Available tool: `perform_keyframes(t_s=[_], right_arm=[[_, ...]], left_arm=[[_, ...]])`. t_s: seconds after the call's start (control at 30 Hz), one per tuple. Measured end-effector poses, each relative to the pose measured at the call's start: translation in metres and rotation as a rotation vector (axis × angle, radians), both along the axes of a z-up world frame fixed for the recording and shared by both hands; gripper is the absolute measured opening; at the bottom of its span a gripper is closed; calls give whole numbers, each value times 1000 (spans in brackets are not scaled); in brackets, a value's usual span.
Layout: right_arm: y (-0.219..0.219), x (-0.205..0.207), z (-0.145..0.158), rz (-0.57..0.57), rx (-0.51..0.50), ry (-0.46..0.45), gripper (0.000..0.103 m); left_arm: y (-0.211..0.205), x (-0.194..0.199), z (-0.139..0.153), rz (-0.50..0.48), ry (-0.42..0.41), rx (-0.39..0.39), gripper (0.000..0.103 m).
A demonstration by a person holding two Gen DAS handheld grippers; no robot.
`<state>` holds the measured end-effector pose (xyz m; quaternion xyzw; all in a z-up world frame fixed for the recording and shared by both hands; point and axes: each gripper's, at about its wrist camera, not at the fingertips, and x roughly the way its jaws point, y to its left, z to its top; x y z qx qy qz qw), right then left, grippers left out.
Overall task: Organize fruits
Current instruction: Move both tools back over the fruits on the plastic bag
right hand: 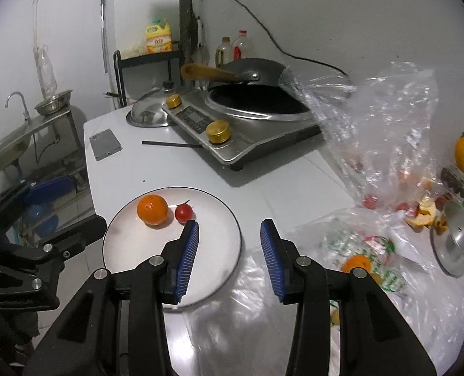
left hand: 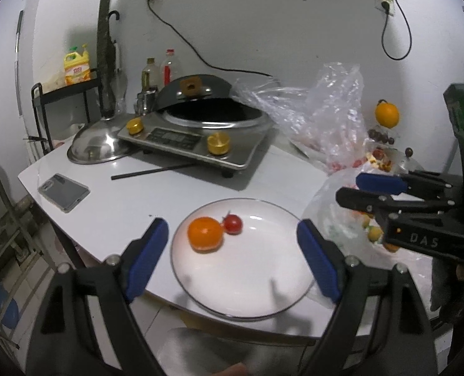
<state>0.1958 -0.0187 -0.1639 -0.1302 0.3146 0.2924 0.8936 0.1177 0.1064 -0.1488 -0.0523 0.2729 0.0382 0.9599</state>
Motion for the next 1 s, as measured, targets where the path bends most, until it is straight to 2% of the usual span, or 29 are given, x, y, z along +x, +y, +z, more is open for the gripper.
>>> perform_keyframes(t_s=[0.67,1.0], right_arm=[[-128,-28,9,-138,58,-38,44],[-178,-29,5,-165,98,-34,44]], left_arm=[[-109,12,12,-128,37,59,85],[-162,24,0,-194,90,86,85]])
